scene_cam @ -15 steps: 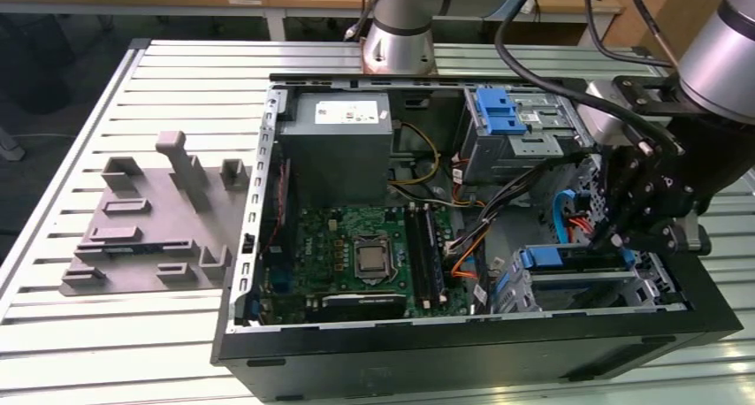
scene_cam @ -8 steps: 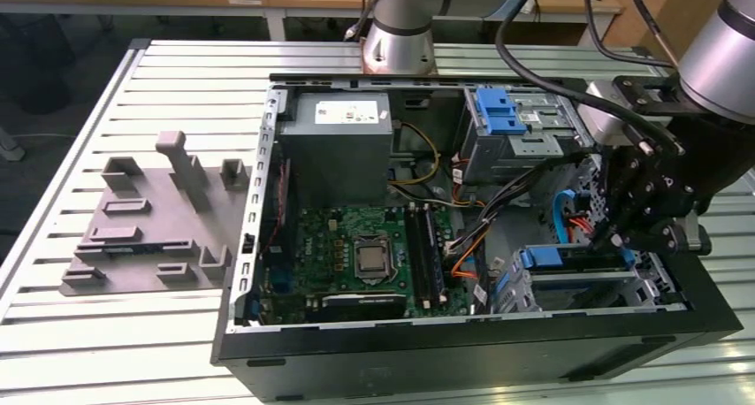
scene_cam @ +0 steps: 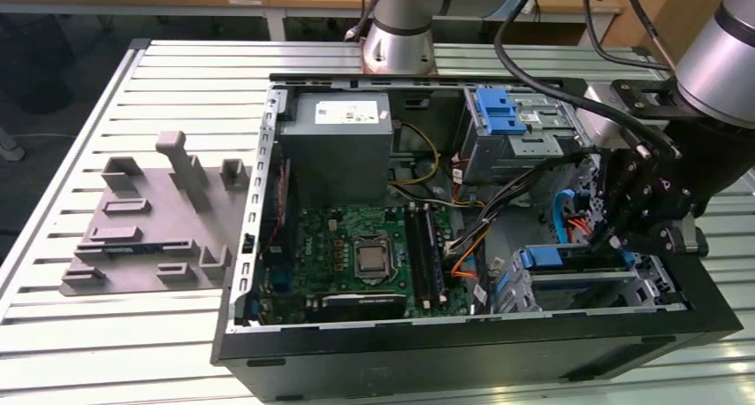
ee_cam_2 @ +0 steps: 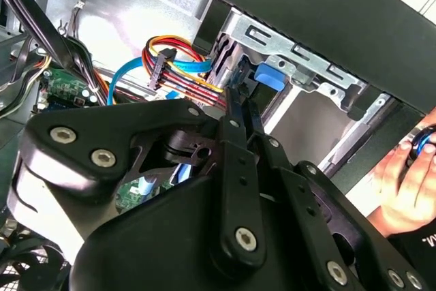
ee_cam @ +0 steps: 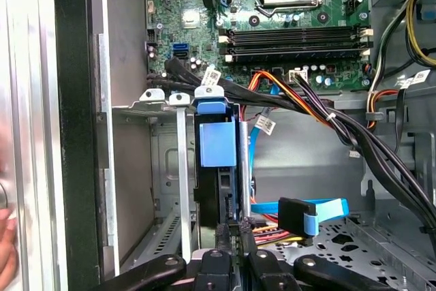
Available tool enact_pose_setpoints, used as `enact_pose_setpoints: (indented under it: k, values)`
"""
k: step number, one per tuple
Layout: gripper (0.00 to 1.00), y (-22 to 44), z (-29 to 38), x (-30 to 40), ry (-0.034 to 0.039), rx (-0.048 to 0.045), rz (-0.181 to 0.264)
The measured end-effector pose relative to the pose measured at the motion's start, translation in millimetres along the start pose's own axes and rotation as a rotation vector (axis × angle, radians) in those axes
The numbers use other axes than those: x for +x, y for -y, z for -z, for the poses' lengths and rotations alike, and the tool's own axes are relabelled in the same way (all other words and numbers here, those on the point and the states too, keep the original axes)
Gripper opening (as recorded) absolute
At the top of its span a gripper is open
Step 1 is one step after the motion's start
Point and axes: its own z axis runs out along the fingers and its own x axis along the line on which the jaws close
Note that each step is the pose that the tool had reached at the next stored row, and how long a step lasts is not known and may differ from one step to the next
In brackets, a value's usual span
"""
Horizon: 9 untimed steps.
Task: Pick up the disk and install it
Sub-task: 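Insert the first disk wire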
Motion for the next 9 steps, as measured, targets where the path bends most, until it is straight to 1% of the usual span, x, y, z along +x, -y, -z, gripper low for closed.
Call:
enact_pose_setpoints:
  k: [6, 7, 9]
  values:
    - [0.17, 0.0, 0.2, 0.0, 0.0002, -0.0003, 0.000]
    - [0.24, 0.0, 1.3, 0.1, 0.0003, -0.0003, 0.000]
    - [0.24, 0.0, 6.2, 0.2, 0.0000, -0.0003, 0.000]
